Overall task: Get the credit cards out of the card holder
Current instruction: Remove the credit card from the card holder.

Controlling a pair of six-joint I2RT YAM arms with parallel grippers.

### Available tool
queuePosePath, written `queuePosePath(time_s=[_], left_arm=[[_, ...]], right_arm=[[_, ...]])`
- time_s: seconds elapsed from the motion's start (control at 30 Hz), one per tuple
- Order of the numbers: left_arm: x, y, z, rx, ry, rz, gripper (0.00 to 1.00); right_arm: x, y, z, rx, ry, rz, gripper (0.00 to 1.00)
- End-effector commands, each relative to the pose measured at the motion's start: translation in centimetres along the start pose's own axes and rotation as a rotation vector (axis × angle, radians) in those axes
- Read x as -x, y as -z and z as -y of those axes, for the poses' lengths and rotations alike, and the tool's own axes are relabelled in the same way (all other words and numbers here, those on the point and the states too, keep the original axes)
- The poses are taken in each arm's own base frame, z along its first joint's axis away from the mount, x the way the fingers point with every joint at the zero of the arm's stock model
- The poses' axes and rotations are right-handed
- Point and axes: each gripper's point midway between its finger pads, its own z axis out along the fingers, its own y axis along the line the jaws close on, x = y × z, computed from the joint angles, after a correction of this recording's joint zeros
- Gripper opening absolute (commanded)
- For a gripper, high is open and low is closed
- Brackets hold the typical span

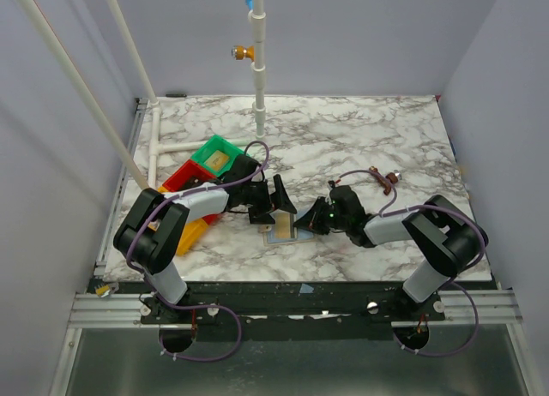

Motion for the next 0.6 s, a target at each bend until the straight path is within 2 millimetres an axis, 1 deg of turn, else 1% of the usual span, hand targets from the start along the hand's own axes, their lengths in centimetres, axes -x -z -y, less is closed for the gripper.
queuePosePath(time_s=[0.0,0.17,0.33,0.47,0.57], left_arm=[[-1.3,-0.9,-4.7,0.148,0.042,-0.03,0.98],[-1.3,-0.8,-4.9,0.151,0.045,-0.028,0.99],[-1.3,-0.7,-4.5,0.136,0.038,-0.027,0.98],[-1.2,-0.5,-3.5,0.108,0.016,-0.026,0.99],[-1.1,-0.4,-2.0,0.075,-0.015,-0.029,0.98]], right_arm=[[-0.3,0.5,1.5,-0.045,0.0,-0.001,0.05],[-0.2,0.8,1.7,-0.049,0.001,0.007,0.05],[-0.5,0.7,1.9,-0.05,0.002,-0.006,0.04],[-0.8,0.5,1.8,-0.041,0.0,-0.024,0.03],[-0.9,0.1,1.6,-0.021,0.002,-0.043,0.02]])
